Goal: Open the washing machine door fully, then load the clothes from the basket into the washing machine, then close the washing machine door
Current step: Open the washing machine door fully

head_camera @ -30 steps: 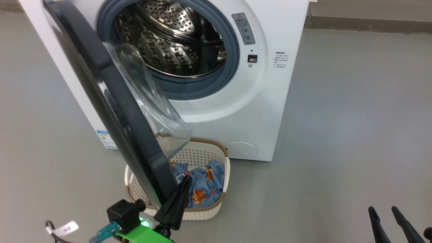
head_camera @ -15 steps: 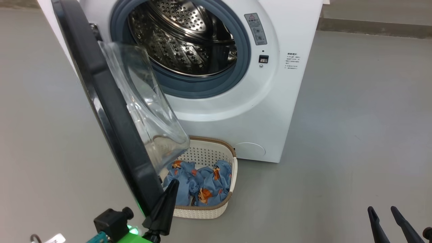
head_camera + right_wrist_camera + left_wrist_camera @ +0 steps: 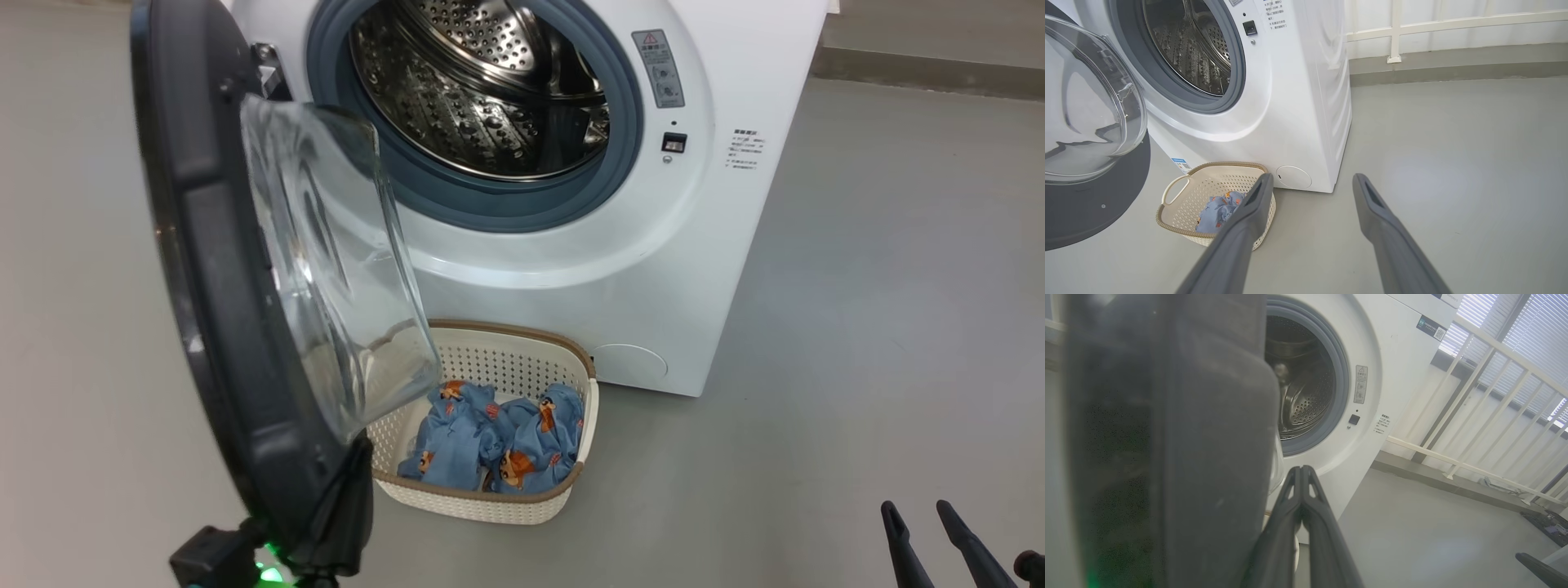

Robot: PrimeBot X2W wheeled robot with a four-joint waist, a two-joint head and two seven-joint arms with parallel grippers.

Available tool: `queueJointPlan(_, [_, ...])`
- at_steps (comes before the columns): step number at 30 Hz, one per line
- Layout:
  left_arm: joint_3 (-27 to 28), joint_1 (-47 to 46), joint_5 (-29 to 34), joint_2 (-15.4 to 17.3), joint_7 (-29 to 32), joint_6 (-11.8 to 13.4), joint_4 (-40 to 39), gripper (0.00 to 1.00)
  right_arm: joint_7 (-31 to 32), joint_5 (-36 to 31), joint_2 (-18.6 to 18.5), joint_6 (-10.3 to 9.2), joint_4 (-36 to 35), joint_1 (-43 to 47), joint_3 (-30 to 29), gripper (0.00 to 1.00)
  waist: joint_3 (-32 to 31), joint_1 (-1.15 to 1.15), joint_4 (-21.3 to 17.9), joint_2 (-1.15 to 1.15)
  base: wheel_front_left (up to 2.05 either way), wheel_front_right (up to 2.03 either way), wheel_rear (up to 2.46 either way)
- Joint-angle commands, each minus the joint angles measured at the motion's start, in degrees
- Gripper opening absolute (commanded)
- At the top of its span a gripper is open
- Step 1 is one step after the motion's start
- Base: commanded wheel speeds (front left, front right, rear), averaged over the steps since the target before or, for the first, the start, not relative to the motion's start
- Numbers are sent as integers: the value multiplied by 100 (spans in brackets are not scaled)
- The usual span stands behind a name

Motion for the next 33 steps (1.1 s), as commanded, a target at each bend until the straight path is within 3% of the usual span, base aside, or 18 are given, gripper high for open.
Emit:
queueJointPlan(1, [417, -90, 58, 154, -38, 129, -145, 0, -69, -13, -99, 17, -125, -188, 163, 100, 5, 0, 41, 0, 0, 0, 0])
queueJointPlan(18, [1864, -188, 396, 154, -38, 110, 18, 0, -69, 16, -133, 17, -142, -252, 226, 100, 121, 0, 187, 0, 0, 0, 0])
queueJointPlan(33, [3426, -828, 878, 195, -38, -235, 527, 0, -69, 36, -211, 17, -189, -408, 253, 100, 424, 0, 137, 0, 0, 0, 0])
